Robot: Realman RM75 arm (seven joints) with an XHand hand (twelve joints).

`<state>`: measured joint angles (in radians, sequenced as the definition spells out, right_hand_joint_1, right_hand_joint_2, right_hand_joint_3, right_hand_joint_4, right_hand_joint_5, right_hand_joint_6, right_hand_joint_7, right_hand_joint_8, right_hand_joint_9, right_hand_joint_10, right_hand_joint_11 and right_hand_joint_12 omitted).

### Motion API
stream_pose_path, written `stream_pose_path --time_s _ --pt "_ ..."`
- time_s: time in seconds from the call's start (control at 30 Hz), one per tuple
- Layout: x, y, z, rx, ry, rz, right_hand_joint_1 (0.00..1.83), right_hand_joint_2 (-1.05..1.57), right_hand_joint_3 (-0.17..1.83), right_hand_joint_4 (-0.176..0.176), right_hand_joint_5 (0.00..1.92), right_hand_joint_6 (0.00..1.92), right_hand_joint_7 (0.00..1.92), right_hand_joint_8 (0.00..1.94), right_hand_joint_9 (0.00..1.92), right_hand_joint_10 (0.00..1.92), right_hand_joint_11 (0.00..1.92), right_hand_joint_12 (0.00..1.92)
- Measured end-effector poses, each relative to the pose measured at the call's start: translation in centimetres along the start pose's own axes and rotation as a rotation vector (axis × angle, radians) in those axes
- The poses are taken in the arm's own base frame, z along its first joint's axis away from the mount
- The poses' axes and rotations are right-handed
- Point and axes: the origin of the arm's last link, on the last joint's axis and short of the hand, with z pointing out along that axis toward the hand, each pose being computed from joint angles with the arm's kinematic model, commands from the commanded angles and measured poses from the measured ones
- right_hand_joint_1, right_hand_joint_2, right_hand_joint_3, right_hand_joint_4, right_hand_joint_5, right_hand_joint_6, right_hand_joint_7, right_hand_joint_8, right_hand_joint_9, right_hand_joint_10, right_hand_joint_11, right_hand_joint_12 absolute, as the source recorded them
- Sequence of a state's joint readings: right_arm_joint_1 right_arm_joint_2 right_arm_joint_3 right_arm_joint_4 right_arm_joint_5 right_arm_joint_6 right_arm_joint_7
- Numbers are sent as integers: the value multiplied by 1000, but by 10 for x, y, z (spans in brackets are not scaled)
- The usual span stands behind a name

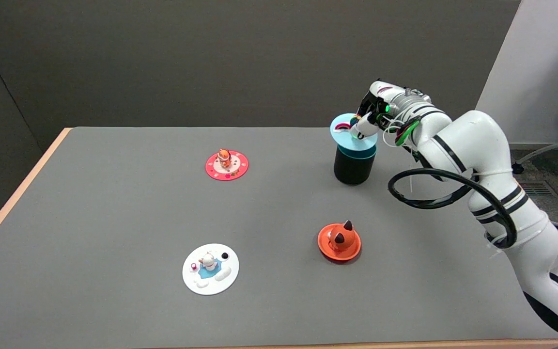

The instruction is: Place the cup lid with blue sky onto the cup.

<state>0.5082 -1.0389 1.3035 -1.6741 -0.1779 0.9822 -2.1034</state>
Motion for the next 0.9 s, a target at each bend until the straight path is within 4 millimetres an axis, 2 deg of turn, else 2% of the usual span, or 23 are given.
stream_pose_path --time_s 0.57,0.9 --pt "-10 -7 0 12 -47 7 1250 1033 154 -100 898 1001 1104 946 740 1220 487 1309" --pt "-6 -6 4 10 -55 8 1248 1035 153 -96 898 1000 1095 963 728 1222 477 1304"
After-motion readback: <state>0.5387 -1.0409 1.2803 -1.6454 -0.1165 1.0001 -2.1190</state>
